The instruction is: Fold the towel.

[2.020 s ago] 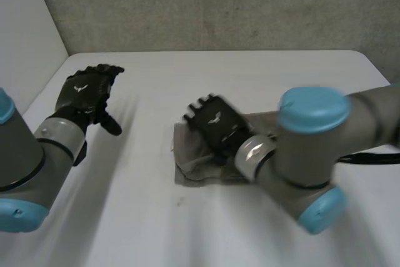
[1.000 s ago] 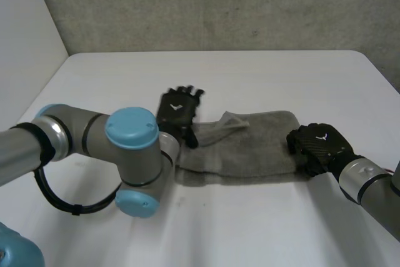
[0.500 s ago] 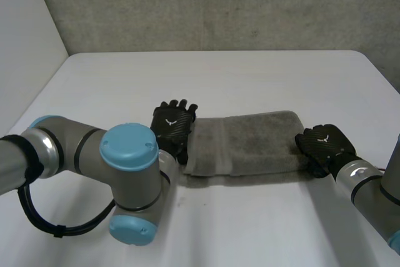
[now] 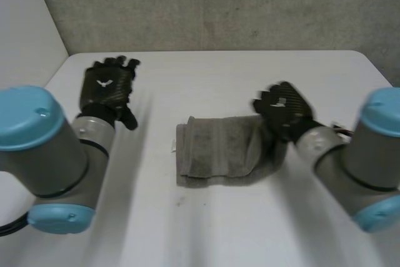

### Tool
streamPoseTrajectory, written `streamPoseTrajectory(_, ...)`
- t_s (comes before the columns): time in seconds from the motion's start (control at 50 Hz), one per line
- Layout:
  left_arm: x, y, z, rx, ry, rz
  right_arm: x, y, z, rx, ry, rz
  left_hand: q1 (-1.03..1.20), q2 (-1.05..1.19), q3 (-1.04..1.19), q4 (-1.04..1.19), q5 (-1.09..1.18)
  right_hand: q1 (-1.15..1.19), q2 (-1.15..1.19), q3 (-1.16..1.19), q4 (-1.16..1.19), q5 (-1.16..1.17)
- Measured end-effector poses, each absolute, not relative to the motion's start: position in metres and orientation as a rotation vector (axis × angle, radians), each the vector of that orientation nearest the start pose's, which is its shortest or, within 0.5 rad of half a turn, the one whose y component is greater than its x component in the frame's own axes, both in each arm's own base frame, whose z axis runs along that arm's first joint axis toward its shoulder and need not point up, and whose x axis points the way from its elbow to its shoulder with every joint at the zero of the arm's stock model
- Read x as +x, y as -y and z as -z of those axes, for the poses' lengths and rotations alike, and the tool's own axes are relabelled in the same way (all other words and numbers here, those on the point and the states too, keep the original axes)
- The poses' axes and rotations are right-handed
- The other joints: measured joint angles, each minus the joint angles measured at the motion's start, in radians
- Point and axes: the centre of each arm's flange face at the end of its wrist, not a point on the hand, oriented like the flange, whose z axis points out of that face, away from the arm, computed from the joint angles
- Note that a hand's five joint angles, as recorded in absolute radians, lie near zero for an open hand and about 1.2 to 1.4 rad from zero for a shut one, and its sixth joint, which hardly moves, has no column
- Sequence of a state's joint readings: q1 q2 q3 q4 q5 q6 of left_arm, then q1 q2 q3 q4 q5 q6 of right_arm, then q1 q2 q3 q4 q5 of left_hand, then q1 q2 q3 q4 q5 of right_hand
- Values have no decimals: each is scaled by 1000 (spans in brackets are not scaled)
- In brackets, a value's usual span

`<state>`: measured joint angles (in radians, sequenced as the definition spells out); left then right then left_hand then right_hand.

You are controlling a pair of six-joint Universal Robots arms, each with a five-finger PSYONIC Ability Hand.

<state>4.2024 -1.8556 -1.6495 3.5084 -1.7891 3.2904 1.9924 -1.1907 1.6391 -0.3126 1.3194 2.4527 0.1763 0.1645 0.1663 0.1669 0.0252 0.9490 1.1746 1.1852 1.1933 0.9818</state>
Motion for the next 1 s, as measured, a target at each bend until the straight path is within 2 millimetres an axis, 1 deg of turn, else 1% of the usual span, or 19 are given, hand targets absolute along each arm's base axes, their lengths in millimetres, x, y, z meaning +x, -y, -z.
streamPoseTrajectory(0.02, -268, 259, -227, 486, -2230, 2296, 306, 256, -191, -1498, -1776, 2055, 0, 0, 0, 0, 0, 0, 0, 0, 0, 0)
streamPoseTrajectory(0.04, -268, 259, -227, 486, -2230, 2296, 306, 256, -191, -1498, -1776, 2055, 0, 0, 0, 0, 0, 0, 0, 0, 0, 0)
streamPoseTrajectory(0.1, -258, 259, -233, 454, -2213, 2298, 343, 233, -187, -1605, -1631, 2005, 0, 0, 0, 0, 0, 0, 0, 0, 0, 2)
streamPoseTrajectory(0.12, -255, 258, -234, 443, -2209, 2295, 361, 218, -180, -1669, -1562, 1958, 0, 0, 0, 0, 0, 0, 0, 0, 0, 2)
streamPoseTrajectory(0.22, -249, 257, -233, 427, -2212, 2281, 396, 184, -151, -1833, -1412, 1805, 0, 0, 0, 0, 0, 0, 0, 0, 0, 4)
streamPoseTrajectory(0.32, -247, 257, -231, 412, -2229, 2279, 411, 165, -129, -1935, -1331, 1703, 0, 0, 0, 0, 0, -2, -37, -44, -46, -20)
streamPoseTrajectory(0.36, -248, 258, -230, 398, -2242, 2285, 412, 164, -131, -1934, -1333, 1705, 0, 0, 0, 0, 0, -282, -377, -364, -372, -312)
streamPoseTrajectory(0.4, -248, 259, -230, 386, -2249, 2295, 411, 165, -138, -1912, -1348, 1721, 0, 0, 0, 0, 0, -402, -512, -518, -525, -461)
streamPoseTrajectory(0.42, -250, 260, -231, 372, -2257, 2307, 408, 167, -149, -1865, -1375, 1746, 0, 0, 0, 0, 0, -622, -804, -804, -811, -749)
streamPoseTrajectory(0.46, -252, 261, -233, 357, -2264, 2326, 405, 170, -161, -1808, -1403, 1769, 0, 0, 0, 0, 0, -706, -900, -925, -931, -869)
streamPoseTrajectory(0.48, -252, 261, -233, 357, -2264, 2326, 405, 170, -161, -1808, -1403, 1769, 0, 0, 0, 0, 0, -706, -900, -925, -931, -869)
streamPoseTrajectory(0.56, -261, 268, -238, 325, -2283, 2385, 385, 187, -200, -1547, -1531, 1821, 0, 0, 0, 0, 0, -729, -939, -971, -958, -910)
streamPoseTrajectory(0.64, -278, 273, -242, 318, -2317, 2448, 351, 210, -229, -1220, -1690, 1817, 0, 0, 0, 0, 0, -729, -939, -971, -958, -910)
streamPoseTrajectory(0.74, -302, 271, -236, 364, -2397, 2460, 320, 234, -234, -932, -1828, 1753, 0, 0, 0, 0, 0, -729, -939, -971, -958, -910)
streamPoseTrajectory(0.8, -306, 271, -234, 376, -2415, 2454, 316, 238, -234, -895, -1845, 1743, 0, 0, 0, 0, 0, -729, -939, -971, -958, -910)
streamPoseTrajectory(0.82, -321, 266, -221, 439, -2505, 2406, 300, 252, -232, -749, -1905, 1696, 0, 0, 0, 0, 0, -729, -939, -971, -958, -910)
streamPoseTrajectory(0.86, -325, 264, -217, 456, -2530, 2390, 297, 255, -231, -719, -1917, 1685, 0, 0, 0, 0, 0, -729, -939, -971, -958, -910)
streamPoseTrajectory(0.9, -339, 256, -193, 538, -2662, 2282, 288, 267, -224, -639, -1962, 1620, 0, 0, 0, 0, 0, -729, -939, -971, -958, -910)
streamPoseTrajectory(1.0, -347, 248, -158, 611, -2793, 2125, 288, 278, -203, -635, -2010, 1521, 0, 0, 0, 0, 0, -729, -939, -971, -958, -910)
